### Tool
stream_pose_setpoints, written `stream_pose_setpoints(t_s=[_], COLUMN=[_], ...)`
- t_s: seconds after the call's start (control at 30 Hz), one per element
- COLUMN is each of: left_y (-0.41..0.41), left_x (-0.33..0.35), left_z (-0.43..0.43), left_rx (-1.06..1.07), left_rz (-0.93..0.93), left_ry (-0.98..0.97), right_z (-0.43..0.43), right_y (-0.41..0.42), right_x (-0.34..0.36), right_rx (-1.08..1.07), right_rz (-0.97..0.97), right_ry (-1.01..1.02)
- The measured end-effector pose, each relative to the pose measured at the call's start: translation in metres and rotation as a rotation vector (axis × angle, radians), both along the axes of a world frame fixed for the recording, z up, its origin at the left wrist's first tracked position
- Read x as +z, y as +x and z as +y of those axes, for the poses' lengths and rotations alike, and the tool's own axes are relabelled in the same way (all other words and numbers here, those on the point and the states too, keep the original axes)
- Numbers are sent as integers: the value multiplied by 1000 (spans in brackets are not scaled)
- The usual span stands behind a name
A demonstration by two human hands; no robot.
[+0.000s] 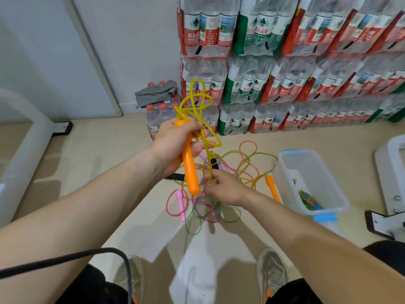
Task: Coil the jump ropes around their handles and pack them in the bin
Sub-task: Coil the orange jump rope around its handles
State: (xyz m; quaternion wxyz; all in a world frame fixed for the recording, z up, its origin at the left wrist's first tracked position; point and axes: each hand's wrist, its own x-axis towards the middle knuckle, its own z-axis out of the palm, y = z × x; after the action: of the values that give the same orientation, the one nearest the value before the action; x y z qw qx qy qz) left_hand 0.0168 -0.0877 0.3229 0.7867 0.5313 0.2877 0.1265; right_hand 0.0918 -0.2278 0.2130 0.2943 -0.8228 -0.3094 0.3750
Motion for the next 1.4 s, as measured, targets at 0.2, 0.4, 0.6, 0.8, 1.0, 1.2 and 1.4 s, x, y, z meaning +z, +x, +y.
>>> stream_pose_setpoints(t_s=[0.2, 0.4, 0.6, 0.8, 1.0, 1.2, 1.4], left_y=[0, -10, -10, -2, 1, 3, 4], left_x=[-9, -42, -59, -45, -42, -31, -27], left_z=[19, 42, 19, 0, -7, 0, 4], left_rx=[107, -92, -254, -265, -215, -90, -14], left_rz=[59, 282, 238, 111, 102, 85, 51], left_ry=[426, 1048, 918, 566, 628, 497, 346], right_z=[-5, 2, 8, 4, 2, -2, 1], right_y=[19, 32, 36, 34, 29, 34, 12], right_x=[9, 35, 70, 86, 92, 73, 48], right_rx=[-217, -496, -604, -660, -648, -455, -132], right_rz=[134, 346, 496, 674, 782, 200, -217], right_ry=[41, 246, 465, 595, 664, 375, 198])
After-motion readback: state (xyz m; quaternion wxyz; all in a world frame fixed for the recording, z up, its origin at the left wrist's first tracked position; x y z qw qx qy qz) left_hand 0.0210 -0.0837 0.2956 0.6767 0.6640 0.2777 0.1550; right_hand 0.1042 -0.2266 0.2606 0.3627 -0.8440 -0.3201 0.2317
